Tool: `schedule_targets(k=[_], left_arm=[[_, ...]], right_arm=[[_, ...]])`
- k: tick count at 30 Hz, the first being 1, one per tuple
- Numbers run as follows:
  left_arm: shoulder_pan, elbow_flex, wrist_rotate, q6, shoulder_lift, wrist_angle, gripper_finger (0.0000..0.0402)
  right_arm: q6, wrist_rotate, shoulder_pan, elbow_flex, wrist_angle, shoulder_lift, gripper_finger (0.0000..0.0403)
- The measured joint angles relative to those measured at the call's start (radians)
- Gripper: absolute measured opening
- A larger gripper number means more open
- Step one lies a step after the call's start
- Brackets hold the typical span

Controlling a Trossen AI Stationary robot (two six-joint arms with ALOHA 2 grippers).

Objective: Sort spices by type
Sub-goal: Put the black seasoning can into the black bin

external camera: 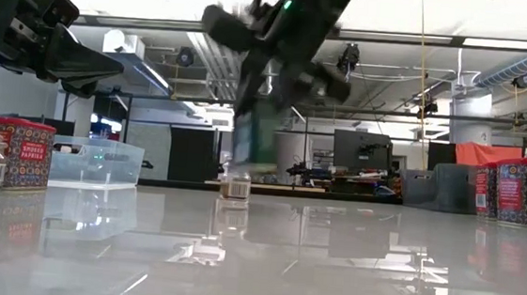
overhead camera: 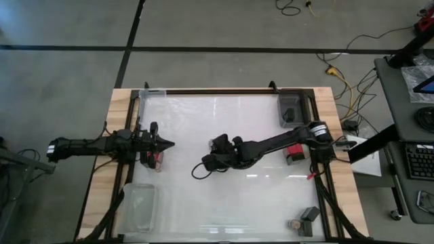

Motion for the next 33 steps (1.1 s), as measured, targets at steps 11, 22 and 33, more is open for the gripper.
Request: schedule_targets(k=[11,22,33], left_arm=[[0.0,0.0,0.0,0.0,0.004,0.0,0.0],[0.0,0.0,0.0,0.0,0.008,0.0,0.0],[0.0,0.0,0.0,0.0,0.008,0.0,0.0]], right_arm=[[0.412,0.212,0.006,-0.104,-0.603,-0.222,0.0132],[0.659,0.401,-0.071,-0.492,-0.711,-0.562,0.0133],[0.576,0.447,-0.324,-0.761,-0.683,-0.91,0.0135]])
